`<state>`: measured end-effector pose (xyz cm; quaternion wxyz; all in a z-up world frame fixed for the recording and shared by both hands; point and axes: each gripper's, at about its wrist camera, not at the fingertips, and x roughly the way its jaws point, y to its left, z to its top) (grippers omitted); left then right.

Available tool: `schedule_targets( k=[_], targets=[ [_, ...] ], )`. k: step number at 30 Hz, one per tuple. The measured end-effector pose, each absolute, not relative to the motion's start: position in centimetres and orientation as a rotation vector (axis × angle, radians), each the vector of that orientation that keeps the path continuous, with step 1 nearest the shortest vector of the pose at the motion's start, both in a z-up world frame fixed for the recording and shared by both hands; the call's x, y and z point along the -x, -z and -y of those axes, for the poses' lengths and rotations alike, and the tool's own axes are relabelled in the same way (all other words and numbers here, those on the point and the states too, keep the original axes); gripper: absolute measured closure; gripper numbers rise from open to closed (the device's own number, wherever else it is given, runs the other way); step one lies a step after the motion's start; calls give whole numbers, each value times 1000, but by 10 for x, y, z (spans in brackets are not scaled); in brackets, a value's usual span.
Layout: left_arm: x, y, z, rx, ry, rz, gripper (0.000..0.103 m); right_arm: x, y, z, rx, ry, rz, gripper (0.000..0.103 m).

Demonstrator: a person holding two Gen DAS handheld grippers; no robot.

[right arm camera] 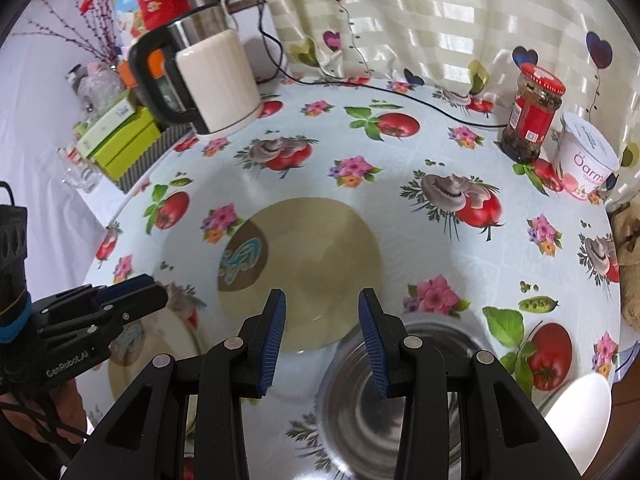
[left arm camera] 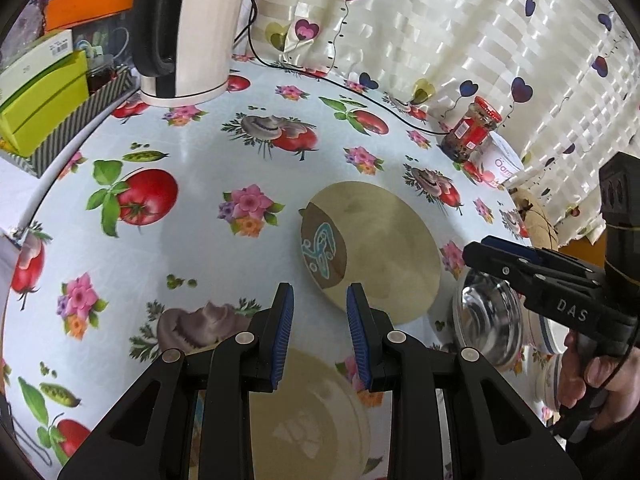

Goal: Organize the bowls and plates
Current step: 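Carry the held plate with the left gripper toward another beige plate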

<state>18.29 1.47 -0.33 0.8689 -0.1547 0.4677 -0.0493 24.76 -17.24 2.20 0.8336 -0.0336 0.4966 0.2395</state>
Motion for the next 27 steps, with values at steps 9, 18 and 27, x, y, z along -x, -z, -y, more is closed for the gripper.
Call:
schedule_targets(
  k=[9,18,27],
  targets=[
    [-208,20,-17,360,96,-1017,74,-284,-5,181,46,-471,-1114,66],
    [-225,35,-19,381,85,-1058,74,-306,17,174,59,-478,-1190,66],
    [-230,48,-10,369,96,-1098,74,-317,40,168,94,-477,-1268,67]
  ],
)
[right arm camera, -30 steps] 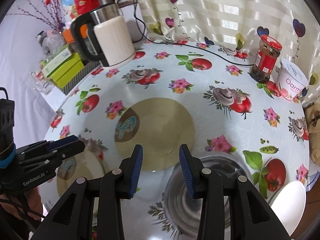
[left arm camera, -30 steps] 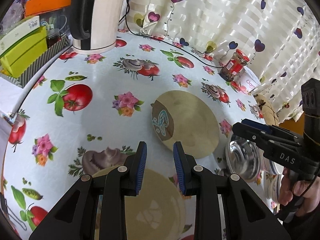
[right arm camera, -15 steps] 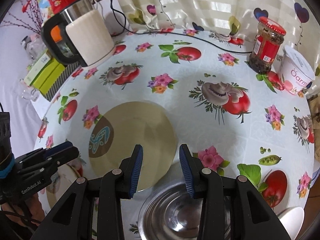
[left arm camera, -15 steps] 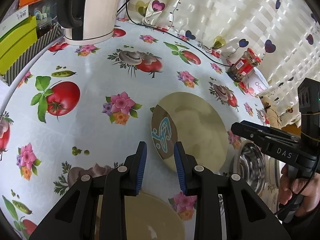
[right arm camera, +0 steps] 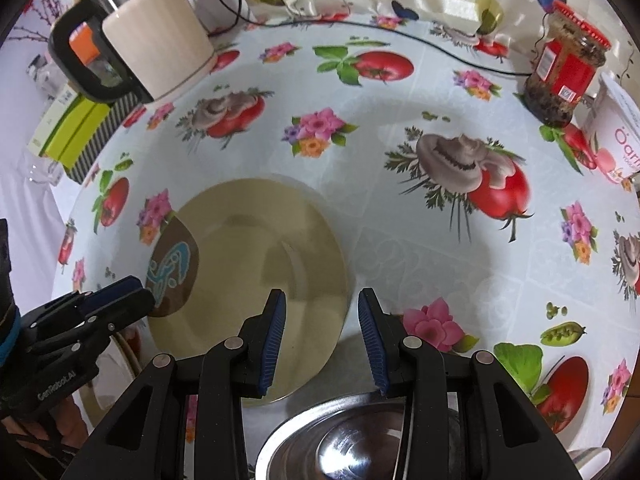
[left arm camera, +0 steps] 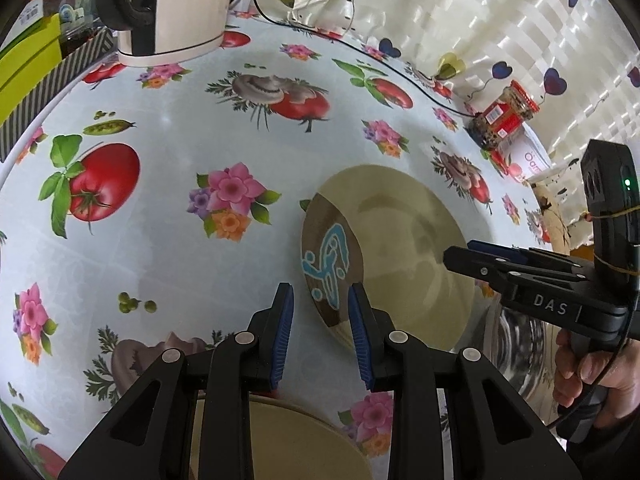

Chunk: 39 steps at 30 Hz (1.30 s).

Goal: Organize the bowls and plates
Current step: 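Carry the held plate with the left gripper toward another beige plate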

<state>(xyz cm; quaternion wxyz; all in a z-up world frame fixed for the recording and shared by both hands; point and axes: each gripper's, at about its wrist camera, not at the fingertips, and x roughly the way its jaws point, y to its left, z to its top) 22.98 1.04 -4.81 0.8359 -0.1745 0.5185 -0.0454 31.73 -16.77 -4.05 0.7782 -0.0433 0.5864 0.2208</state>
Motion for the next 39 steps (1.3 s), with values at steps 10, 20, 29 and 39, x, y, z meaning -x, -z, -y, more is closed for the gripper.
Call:
schedule_targets(
  k=[10,20,29,39],
  targets=[
    [-236,56,-1,367,111,-1121,74,-319,47,163,106,-481,-1285,73],
    [-234,51,-3,351,97,-1093,74,-318,45,163,80,-475,-1267,75],
    [-228,39,-13,347,72,-1067,74,-314,34,154,70,-494,-1245,75],
    [-210,24,-24,341,55,-1036,74,-302,18,142,71,-511,-1218,75]
  ],
)
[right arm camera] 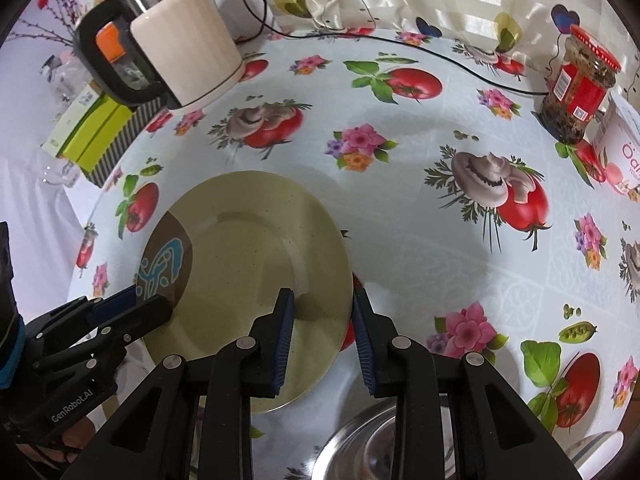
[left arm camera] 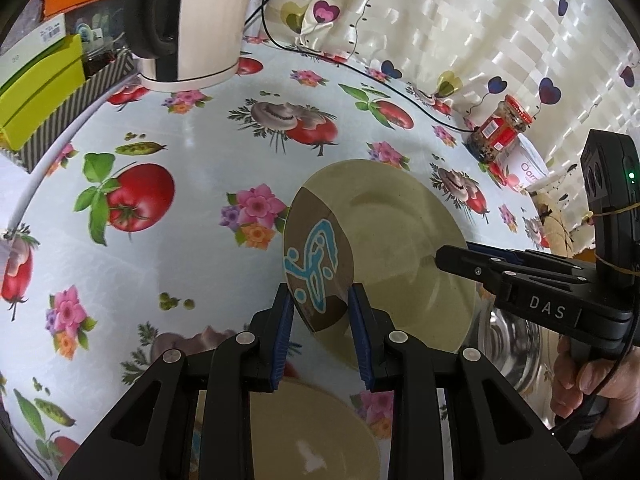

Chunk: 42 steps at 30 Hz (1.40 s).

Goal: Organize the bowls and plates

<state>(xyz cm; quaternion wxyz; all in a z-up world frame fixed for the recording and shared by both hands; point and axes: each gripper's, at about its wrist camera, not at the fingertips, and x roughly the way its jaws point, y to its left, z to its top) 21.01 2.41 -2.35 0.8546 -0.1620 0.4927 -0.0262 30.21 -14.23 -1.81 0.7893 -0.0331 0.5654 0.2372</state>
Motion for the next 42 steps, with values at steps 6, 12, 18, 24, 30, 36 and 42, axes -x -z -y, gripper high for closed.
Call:
schedule_targets(
  k=[6,12,18,24,30,36,42],
  targets=[
    [-191,15,-34,347,36,-1021,74,-286,9,131,83,-526,-1201,75],
    [-167,8,-44,352,22,-1005,74,-264,-1,121,93,-538,-1180,75],
    [-143,7,-52,355,-2,-1007,74,-240,-4,112,98,-559,-1171,75],
    [-123,9,-56,359,-12,-1015,74,-222,1,107,92,-578,-1186,75],
    [-103,10,-59,362,-22,-1018,74,-204,4,103,95,-591,-1191,75],
    [-82,15,-62,366,-35,-1030,74,-182,8,98,113,-603,-1194,75],
    [-68,20,-67,373,-47,-1040,74,-166,15,93,124,-618,-1209,75]
  ],
)
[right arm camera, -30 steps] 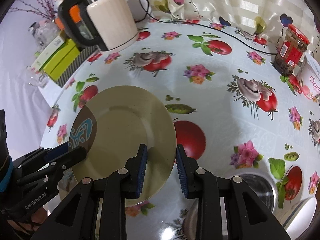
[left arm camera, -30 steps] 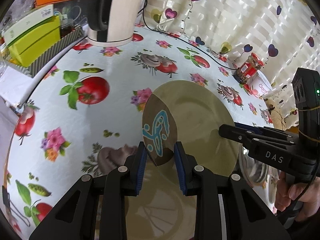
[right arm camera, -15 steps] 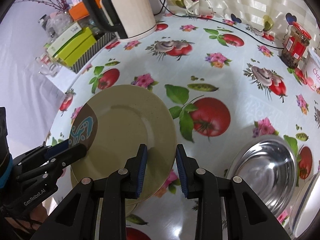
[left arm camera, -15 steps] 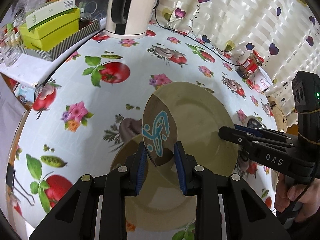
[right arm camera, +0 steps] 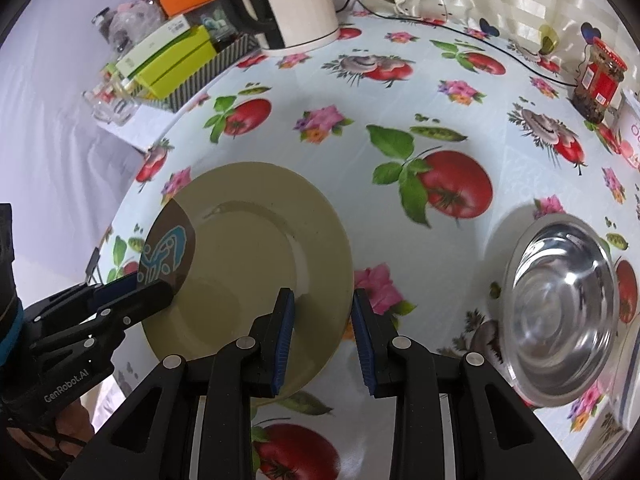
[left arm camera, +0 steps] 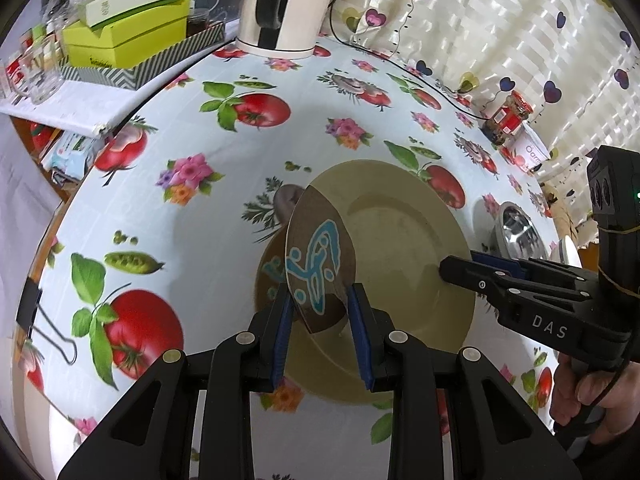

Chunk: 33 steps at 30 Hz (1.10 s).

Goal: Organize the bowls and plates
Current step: 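Lower the held beige plate onto the other beige plate with the left gripper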

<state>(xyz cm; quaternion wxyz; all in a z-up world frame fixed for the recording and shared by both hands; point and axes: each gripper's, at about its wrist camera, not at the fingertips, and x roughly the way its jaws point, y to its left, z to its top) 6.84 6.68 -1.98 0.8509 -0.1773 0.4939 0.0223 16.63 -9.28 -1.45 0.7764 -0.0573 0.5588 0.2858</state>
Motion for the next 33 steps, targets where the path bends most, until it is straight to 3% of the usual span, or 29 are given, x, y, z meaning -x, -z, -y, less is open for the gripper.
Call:
schedule_targets(
  k=[33],
  targets=[
    [-55,31,-75,381,-88,-1053,74,-152,31,78,178,-639,-1230,71]
  ],
)
